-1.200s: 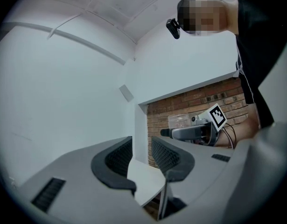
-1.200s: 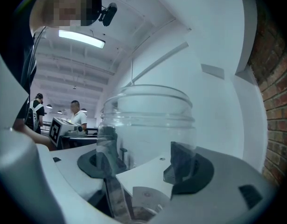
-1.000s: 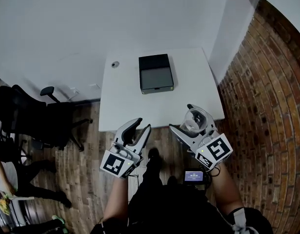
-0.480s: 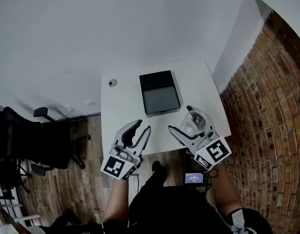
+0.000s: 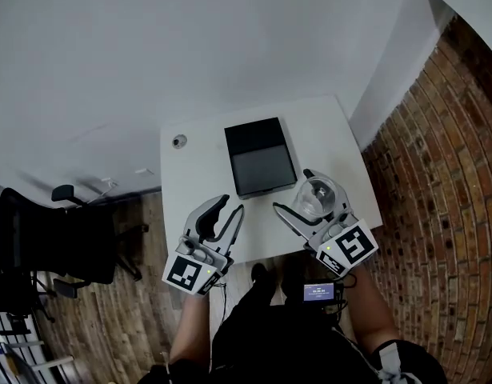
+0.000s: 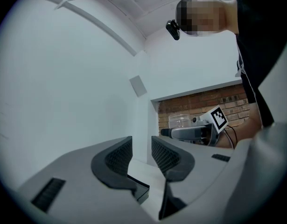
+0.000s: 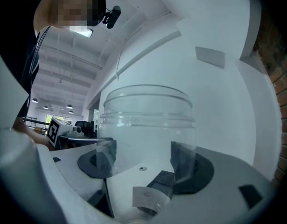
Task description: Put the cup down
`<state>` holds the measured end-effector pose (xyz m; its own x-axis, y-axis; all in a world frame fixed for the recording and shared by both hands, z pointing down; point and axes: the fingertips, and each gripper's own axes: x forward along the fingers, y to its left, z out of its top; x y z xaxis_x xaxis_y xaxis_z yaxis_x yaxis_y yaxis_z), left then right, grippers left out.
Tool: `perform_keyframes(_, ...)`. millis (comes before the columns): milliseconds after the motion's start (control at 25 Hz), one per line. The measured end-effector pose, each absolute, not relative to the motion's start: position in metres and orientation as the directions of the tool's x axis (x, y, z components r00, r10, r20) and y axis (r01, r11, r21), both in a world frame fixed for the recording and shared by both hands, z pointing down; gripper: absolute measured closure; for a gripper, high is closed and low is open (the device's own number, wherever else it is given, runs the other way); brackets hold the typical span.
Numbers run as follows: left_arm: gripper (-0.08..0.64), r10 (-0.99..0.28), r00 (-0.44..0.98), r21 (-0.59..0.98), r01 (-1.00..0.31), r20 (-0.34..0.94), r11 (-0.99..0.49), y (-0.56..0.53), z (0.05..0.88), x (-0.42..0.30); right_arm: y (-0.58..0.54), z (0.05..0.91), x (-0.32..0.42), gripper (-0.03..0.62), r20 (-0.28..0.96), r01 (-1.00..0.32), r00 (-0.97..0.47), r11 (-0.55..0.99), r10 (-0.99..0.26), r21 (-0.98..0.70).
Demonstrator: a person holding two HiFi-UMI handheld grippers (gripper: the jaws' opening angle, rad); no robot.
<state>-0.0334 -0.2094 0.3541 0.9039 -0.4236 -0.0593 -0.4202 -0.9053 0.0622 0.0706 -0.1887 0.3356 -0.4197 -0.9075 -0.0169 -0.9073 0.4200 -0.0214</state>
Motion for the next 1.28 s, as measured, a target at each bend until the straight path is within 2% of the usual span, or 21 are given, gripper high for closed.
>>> perform_keyframes(560, 0.414, -0.469, 0.882, 0.039, -0.467, -0.045, -0.883, -0.215, 0.355, 0.005, -0.209, 0.339, 0.112, 0.210, -0.017, -0.877, -0.480, 0.480, -0.877, -0.024)
perform_keyframes(1280, 0.396, -0.484, 0.875, 0.068, -0.482, -0.016, -0.873, -0.258, 0.374, 0.003, -0.269, 0.360, 0.114, 0.210, -0.017, -0.872, -0.489, 0.489, -0.872, -0.012)
